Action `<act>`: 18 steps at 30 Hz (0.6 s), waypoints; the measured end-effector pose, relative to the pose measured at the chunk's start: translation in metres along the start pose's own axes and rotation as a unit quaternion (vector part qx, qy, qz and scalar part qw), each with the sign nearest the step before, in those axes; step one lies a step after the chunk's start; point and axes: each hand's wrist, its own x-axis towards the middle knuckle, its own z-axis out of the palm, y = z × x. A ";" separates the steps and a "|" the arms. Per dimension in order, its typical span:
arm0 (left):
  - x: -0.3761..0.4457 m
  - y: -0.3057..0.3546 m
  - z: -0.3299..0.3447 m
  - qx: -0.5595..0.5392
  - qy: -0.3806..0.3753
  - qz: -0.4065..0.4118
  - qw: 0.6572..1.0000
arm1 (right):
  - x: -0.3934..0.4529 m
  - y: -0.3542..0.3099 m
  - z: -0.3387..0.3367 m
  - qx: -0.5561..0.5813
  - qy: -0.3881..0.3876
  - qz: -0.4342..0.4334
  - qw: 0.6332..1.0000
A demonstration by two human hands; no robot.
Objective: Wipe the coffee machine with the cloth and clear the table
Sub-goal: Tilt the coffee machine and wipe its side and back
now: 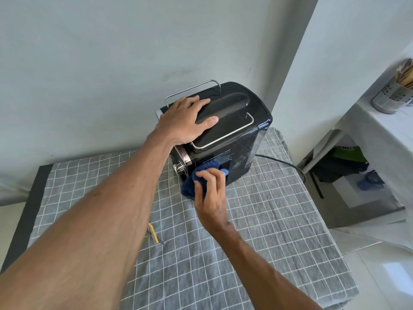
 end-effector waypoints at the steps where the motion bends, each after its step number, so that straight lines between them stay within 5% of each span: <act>1: 0.001 -0.001 0.001 0.000 0.001 0.002 1.000 | 0.000 0.007 -0.003 0.005 0.005 0.016 1.000; 6: 0.001 -0.003 0.003 0.002 -0.001 0.001 1.000 | 0.047 0.046 -0.025 0.016 0.184 0.276 0.943; 12: -0.001 0.000 0.000 0.003 0.003 -0.003 1.000 | 0.056 0.022 -0.026 -0.021 0.176 0.090 0.980; 14: -0.002 0.000 0.000 0.002 0.001 0.000 1.000 | 0.050 0.037 -0.024 -0.006 0.172 0.155 0.973; 16: -0.001 -0.001 0.000 0.003 -0.002 0.004 1.000 | 0.054 0.050 -0.027 0.056 0.229 0.330 0.914; 18: 0.000 -0.001 0.000 0.005 -0.001 0.004 1.000 | 0.068 0.057 -0.029 0.147 0.310 0.485 0.805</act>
